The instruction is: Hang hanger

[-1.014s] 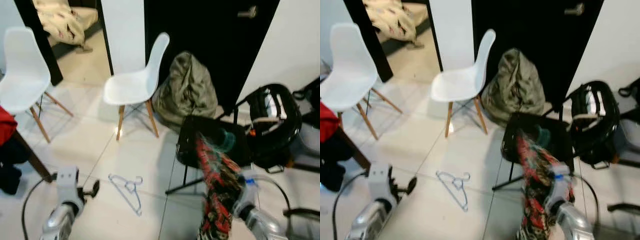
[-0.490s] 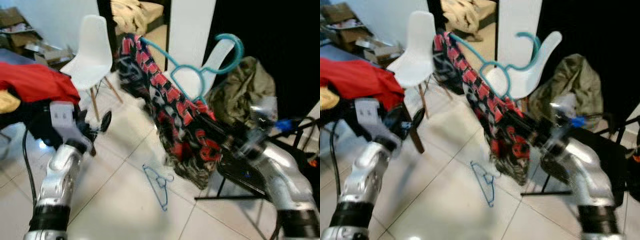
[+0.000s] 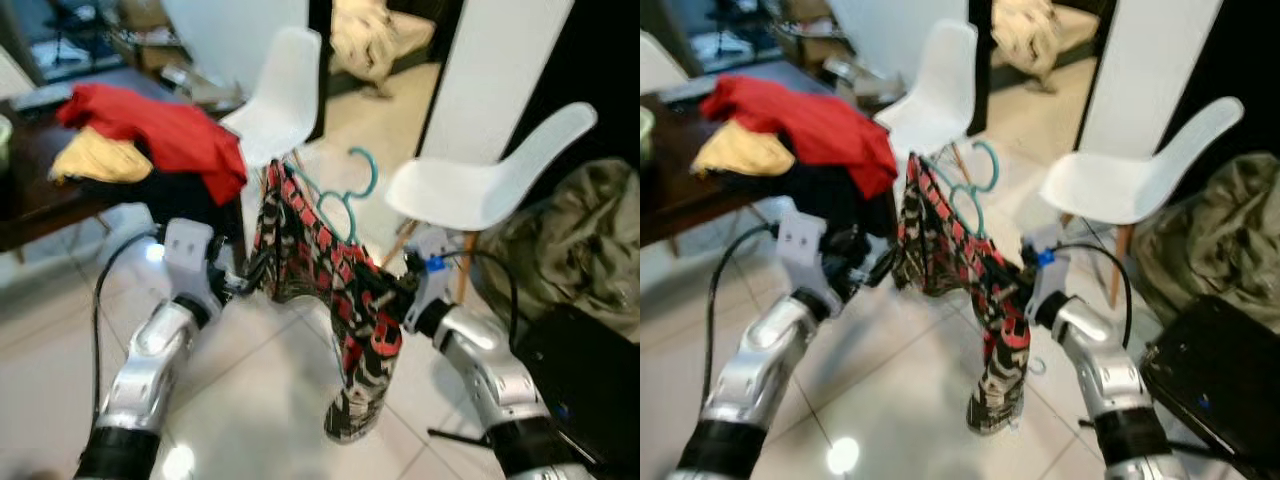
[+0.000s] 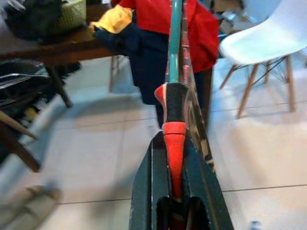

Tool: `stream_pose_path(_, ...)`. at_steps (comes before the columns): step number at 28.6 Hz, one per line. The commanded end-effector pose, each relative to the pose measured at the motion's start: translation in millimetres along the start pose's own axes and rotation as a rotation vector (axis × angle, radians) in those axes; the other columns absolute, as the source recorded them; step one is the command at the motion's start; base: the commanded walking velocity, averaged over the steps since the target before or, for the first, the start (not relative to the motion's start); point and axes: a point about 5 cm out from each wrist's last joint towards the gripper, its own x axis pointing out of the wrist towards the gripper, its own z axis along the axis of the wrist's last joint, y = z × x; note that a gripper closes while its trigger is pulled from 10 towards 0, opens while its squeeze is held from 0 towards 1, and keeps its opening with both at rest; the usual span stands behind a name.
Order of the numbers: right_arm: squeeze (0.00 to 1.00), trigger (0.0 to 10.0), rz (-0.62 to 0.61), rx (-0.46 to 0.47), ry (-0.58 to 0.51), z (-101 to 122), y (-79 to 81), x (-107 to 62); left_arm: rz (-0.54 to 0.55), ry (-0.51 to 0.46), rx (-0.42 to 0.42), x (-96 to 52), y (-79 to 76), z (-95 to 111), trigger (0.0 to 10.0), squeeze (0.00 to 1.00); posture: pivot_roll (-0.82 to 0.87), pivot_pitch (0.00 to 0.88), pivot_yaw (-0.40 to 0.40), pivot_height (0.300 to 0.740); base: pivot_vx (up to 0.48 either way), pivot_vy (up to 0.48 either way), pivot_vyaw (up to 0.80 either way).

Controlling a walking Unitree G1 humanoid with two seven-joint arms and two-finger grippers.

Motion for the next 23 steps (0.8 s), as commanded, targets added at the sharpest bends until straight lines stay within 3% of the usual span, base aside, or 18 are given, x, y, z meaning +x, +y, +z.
stream_pose_path(1, 0.00, 10.0, -0.020, 0.031, -0.056, 9.5, -7.9, -4.9, 0.022, -0.012, -0.015, -2.5, 4.5, 4.5, 10.0, 0.00, 0.03, 0.085, -0.077, 0.740, 0.244, 0.000, 0.00)
stream_pose_path(5, 0.00, 10.0, 0.023, -0.030, -0.008, 4.5, -0.2, 1.3, 0.026, -0.026, -0.054, -0.4, 0.0, 9.2, 10.0, 0.00, 0.04, 0.094, -0.093, 0.740, 0.278, 0.000, 0.00)
stream_pose_path(17, 0.00, 10.0, -0.005, 0.004, -0.050, 7.6, -4.7, 0.3, 0.004, -0.043, -0.056, 1.4, -4.9, 12.2, 10.0, 0.00, 0.03, 0.103, -0.093, 0.740, 0.368, 0.000, 0.00)
stream_pose_path(18, 0.00, 10.0, -0.063, 0.079, -0.055, 7.5, -12.7, -0.5, -0.039, -0.058, -0.060, 1.5, -8.6, 14.9, 10.0, 0.00, 0.03, 0.114, -0.088, 0.740, 0.450, 0.000, -0.80)
stream_pose_path(20, 0.00, 10.0, -0.097, 0.130, -0.052, 6.8, -17.2, -0.5, -0.075, -0.067, -0.060, 1.5, -11.4, 17.0, 10.0, 0.00, 0.03, 0.114, -0.085, 0.740, 0.450, 0.000, -0.76)
stream_pose_path(23, 0.00, 10.0, -0.125, 0.146, -0.055, 8.0, -20.6, 0.3, -0.107, -0.073, -0.055, 0.8, -13.6, 19.2, 10.0, 0.00, 0.03, 0.114, -0.085, 0.740, 0.462, 0.000, -0.73)
